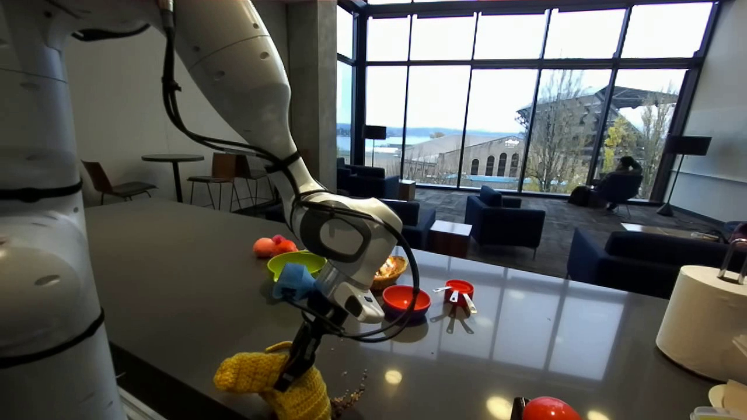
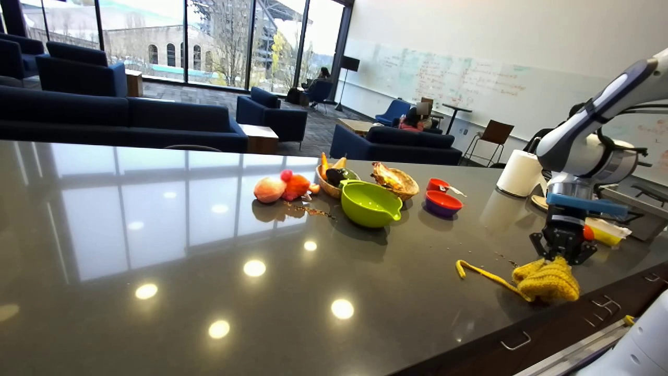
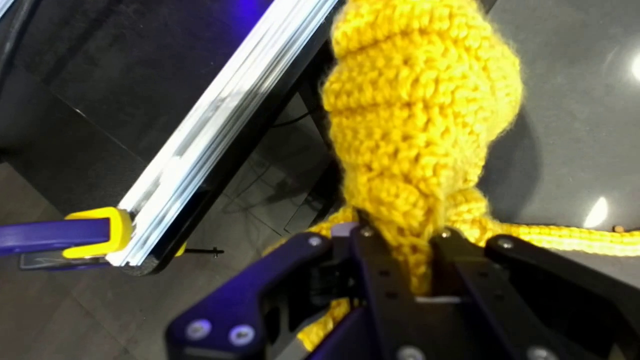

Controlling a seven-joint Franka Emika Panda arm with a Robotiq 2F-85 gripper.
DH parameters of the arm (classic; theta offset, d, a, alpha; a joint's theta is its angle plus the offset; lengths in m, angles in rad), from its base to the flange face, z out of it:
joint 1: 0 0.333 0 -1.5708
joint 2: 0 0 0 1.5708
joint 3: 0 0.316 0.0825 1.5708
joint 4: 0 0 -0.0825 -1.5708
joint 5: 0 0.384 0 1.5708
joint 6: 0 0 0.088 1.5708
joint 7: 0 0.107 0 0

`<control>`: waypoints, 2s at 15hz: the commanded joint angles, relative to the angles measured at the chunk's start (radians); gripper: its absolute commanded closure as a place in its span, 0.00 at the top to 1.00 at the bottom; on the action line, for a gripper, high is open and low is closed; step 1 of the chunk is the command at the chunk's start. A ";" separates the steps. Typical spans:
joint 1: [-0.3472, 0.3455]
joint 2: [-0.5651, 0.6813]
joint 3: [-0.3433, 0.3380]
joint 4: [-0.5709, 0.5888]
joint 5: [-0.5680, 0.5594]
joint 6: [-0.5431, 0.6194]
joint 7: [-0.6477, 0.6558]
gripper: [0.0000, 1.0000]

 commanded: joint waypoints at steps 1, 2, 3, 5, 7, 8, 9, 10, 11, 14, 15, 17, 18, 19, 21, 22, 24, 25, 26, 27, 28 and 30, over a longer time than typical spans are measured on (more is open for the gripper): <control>0.024 0.086 -0.003 0.073 0.061 -0.006 -0.072 0.04; 0.029 0.107 0.001 0.095 0.078 -0.004 -0.091 0.04; 0.034 0.129 0.004 0.116 0.092 -0.001 -0.111 0.04; 0.042 0.174 0.015 0.163 0.123 0.001 -0.148 0.04; 0.046 0.219 0.029 0.205 0.159 0.007 -0.188 0.04; 0.047 0.238 0.036 0.222 0.176 0.008 -0.206 0.04; 0.047 0.263 0.047 0.243 0.202 0.012 -0.227 0.04; 0.046 0.284 0.056 0.260 0.221 0.014 -0.245 0.04; 0.044 0.306 0.067 0.281 0.240 0.016 -0.264 0.04; 0.046 0.357 0.097 0.340 0.279 0.014 -0.306 0.04; 0.048 0.371 0.108 0.363 0.290 0.013 -0.317 0.04; 0.053 0.394 0.127 0.411 0.294 0.011 -0.335 0.04; 0.056 0.401 0.135 0.429 0.291 0.010 -0.339 0.04; 0.059 0.405 0.142 0.450 0.289 0.009 -0.344 0.04; 0.068 0.410 0.155 0.484 0.284 0.011 -0.347 0.04; 0.072 0.411 0.162 0.500 0.283 0.011 -0.348 0.04; 0.084 0.414 0.170 0.531 0.273 0.008 -0.350 0.04; 0.090 0.412 0.173 0.542 0.267 0.005 -0.349 0.04; 0.097 0.407 0.172 0.545 0.259 0.004 -0.344 0.04; 0.104 0.396 0.170 0.541 0.252 0.006 -0.337 0.04; 0.111 0.385 0.167 0.533 0.246 0.008 -0.330 0.04; 0.130 0.343 0.152 0.492 0.219 0.019 -0.297 0.04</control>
